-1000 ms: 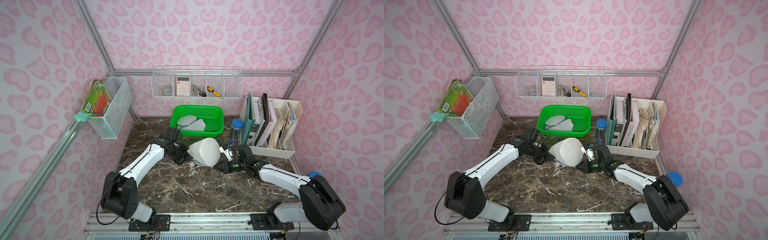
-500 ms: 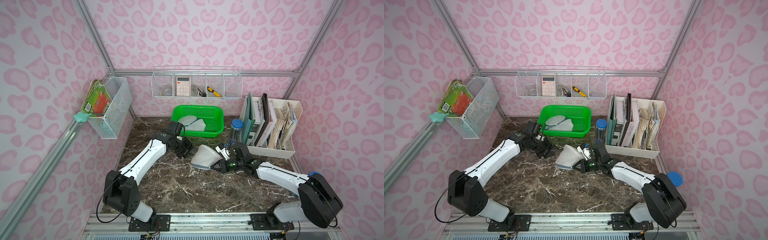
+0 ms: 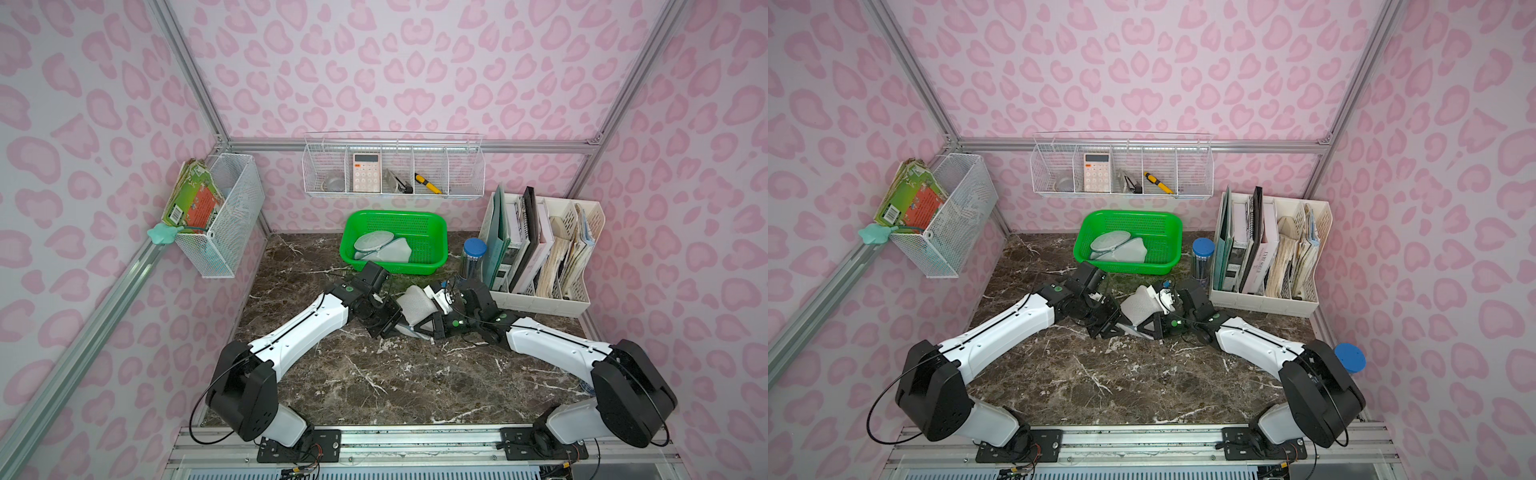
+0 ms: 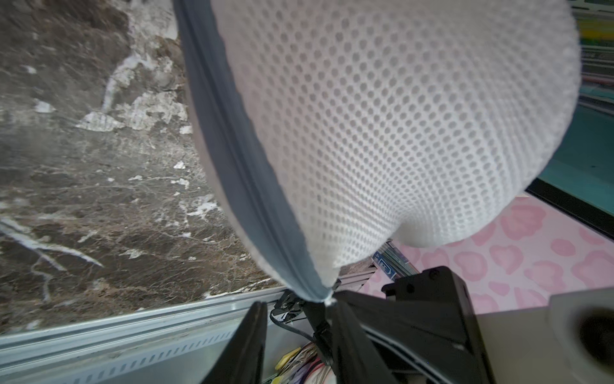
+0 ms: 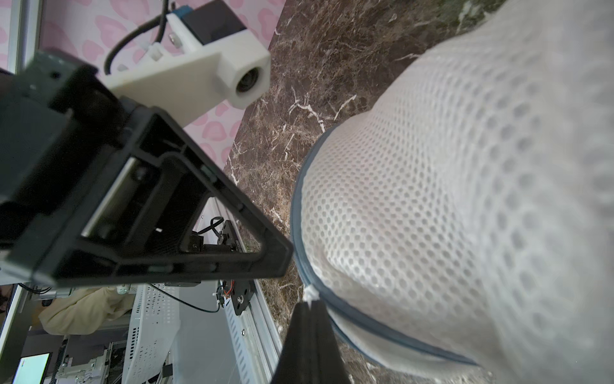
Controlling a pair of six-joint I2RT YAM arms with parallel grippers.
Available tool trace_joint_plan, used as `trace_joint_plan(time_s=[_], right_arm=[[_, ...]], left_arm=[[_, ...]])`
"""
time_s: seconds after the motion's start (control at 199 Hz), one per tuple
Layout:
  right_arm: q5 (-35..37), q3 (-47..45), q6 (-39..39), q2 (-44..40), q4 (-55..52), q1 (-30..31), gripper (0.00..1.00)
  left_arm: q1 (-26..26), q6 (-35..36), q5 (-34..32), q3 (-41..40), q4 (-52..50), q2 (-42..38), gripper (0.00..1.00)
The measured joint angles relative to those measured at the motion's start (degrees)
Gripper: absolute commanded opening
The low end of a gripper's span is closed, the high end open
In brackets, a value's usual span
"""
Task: Turn the laundry bag inside out
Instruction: Zip the zipper on the laundry bag.
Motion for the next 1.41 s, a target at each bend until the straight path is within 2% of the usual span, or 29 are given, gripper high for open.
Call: trace_joint_plan(time_s=[0.146, 0.377, 0.568, 0.885, 1.001, 1.107, 1.202, 1.293, 1.409], right_arm=[[0.26, 0.07, 0.0, -0.24, -0.11, 0.39, 0.0], [0.85, -0.39, 0.02, -1.4, -0.15, 0.37, 0.0], [0.79, -2.6, -0.02, -2.91, 0.07, -1.11, 0.0], [0.42, -9.57, -2.01, -6.29, -0.02, -6.23, 0.0], [-0.13, -10.51, -2.58, -6.86, 0.0, -7.1, 0.0], [0.0, -9.75, -2.49, -6.78, -0.83, -5.05, 0.0], [-0.28, -8.15, -2.03, -5.62, -0.72, -3.69, 0.0], [-0.04, -6.82, -0.98, -4.63, -0.61, -3.52, 0.0], [-0.07, -4.55, -0.59, -3.32, -0.31, -2.8, 0.0]], left_arm=[[-0.11, -0.26, -0.24, 0.68, 1.84, 1.88, 0.29], [-0.31, -0.35, -0.42, 0.42, 2.62, 3.52, 0.0], [0.85, 0.96, -0.87, 2.91, 0.13, 3.65, 0.0], [10.03, 3.04, 2.89, 1.49, -2.29, -1.51, 0.0], [11.23, 3.26, 4.04, 0.48, -2.73, -2.32, 0.17], [9.09, 3.63, 3.58, 1.97, -2.49, -0.94, 0.21], [6.45, 4.33, 3.1, 3.69, -2.12, 1.25, 0.31], [4.0, 4.74, 2.03, 5.66, -2.89, 2.45, 0.37], [1.29, 5.64, 0.42, 8.28, -3.85, 3.04, 0.4]])
